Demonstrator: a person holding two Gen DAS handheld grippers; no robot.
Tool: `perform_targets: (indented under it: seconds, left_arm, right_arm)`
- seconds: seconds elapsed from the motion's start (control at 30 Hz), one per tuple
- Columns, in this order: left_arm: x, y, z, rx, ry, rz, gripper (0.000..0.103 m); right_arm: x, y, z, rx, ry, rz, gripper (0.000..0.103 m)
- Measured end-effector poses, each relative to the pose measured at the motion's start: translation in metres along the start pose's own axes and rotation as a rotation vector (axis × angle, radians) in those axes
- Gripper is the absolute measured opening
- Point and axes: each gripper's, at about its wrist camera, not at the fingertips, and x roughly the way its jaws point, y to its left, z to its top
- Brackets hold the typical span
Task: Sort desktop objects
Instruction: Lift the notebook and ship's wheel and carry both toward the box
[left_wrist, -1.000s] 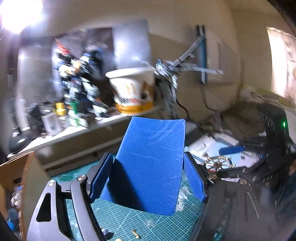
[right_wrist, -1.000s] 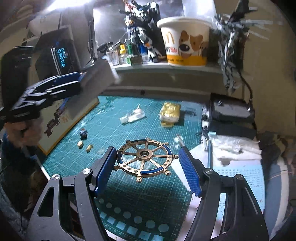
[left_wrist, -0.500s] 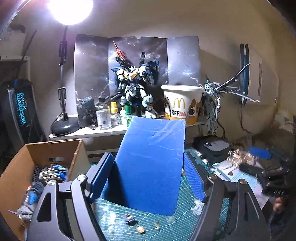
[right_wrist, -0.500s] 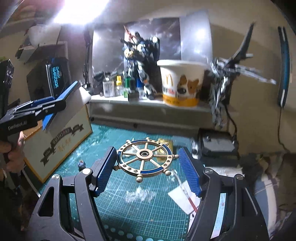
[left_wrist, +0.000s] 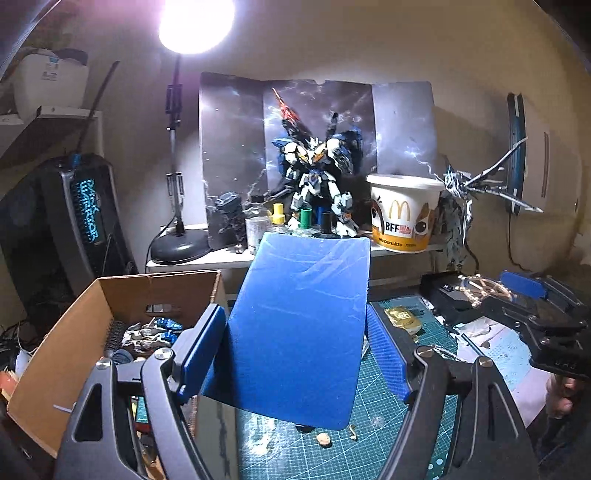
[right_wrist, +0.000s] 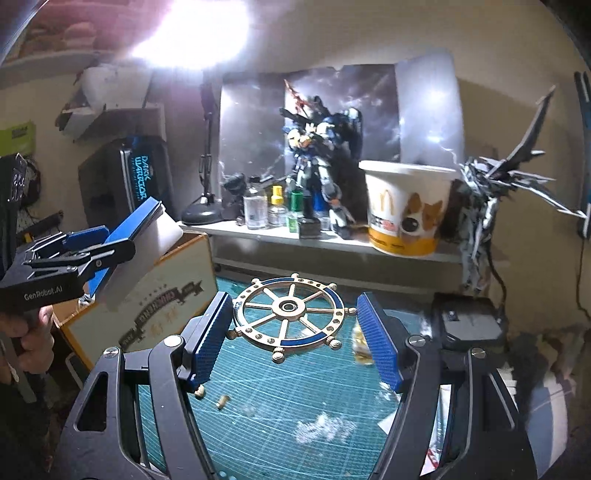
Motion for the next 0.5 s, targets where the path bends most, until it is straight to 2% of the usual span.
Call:
perform_targets:
  seconds: [0.2,0.5]
  left_arm:
    - [-0.024,0.02,0.001,-0.017,-0.009,0.024,0.077]
    - [-0.056,0.063,-0.004,-0.062,-0.024,0.156,0.077]
  right_arm:
    - [0.007,0.024,0.008,-0.019,-0.014,0.064,0.067]
    - [0.026,0.076,0.017,-0.071,-0.014,0.203,0.067]
